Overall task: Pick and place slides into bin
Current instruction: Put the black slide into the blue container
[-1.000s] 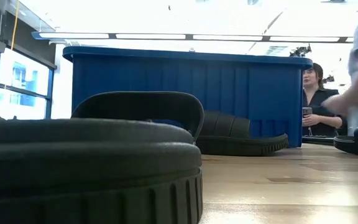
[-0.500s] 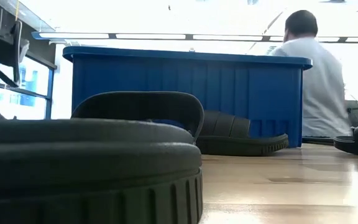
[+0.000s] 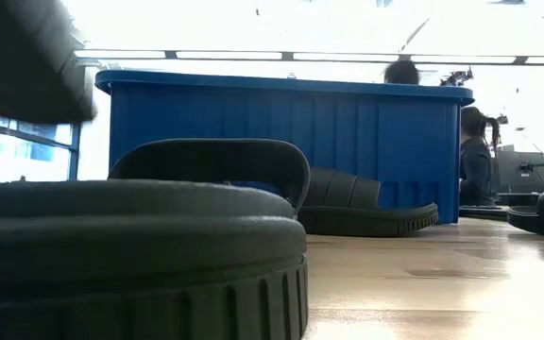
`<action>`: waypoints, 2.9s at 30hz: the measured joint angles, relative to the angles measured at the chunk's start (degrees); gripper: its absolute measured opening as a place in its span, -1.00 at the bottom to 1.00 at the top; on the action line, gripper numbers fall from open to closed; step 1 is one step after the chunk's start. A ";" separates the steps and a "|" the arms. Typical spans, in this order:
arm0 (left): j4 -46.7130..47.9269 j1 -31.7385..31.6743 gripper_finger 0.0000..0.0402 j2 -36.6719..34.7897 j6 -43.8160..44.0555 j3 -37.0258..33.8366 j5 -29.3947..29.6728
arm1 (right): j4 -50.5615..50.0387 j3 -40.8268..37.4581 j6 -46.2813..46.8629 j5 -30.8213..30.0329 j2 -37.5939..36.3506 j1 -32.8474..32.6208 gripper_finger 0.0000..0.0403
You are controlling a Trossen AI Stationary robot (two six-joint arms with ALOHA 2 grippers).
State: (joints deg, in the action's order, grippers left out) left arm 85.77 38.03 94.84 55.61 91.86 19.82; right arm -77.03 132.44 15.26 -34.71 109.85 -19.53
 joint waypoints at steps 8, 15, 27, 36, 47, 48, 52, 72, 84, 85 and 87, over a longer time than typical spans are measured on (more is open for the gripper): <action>4.22 0.58 -0.98 -0.06 -19.19 26.18 26.28 | -11.43 0.02 8.27 -0.69 -0.60 -1.39 0.27; 4.27 -6.98 -0.99 -0.01 -38.60 36.36 39.61 | -12.77 0.02 12.49 -3.02 -1.33 -5.25 0.27; -10.20 -40.53 -0.99 5.57 -62.87 37.56 35.38 | -12.97 -0.23 29.47 -13.63 -1.35 -8.84 0.27; -23.66 -57.79 -0.98 21.86 -75.02 37.50 21.35 | -12.94 -0.28 39.46 -14.72 -0.84 -8.99 0.27; -36.61 -64.05 -0.97 35.61 -79.33 37.50 17.01 | -12.96 -0.31 40.38 -14.85 -0.82 -9.06 0.27; -36.29 -64.40 -0.97 36.31 -79.31 37.50 17.02 | -12.96 -0.31 40.39 -14.85 -0.82 -9.07 0.27; -36.51 -65.69 -0.96 39.19 -78.67 37.50 16.69 | -12.96 -0.31 40.42 -14.83 -0.81 -9.07 0.27; -37.81 -68.51 -0.41 43.96 -77.81 37.50 1.11 | -12.98 -0.31 43.66 -13.92 -0.82 -10.95 0.27; -35.01 -67.06 0.05 43.18 -74.57 37.70 -14.08 | -12.98 -0.31 45.39 -11.06 -0.80 -14.91 0.27; -33.55 -66.67 0.05 42.78 -74.44 38.10 -14.19 | -12.98 -0.31 45.44 -10.52 -0.80 -15.52 0.27; -31.08 -65.55 0.03 42.30 -74.71 39.97 -13.15 | -12.97 -0.31 47.17 -10.93 -0.82 -16.87 0.27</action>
State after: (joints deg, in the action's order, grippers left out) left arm 54.69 -27.52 137.13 -19.11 131.83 6.67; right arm -90.01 132.14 62.43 -45.63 109.03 -36.40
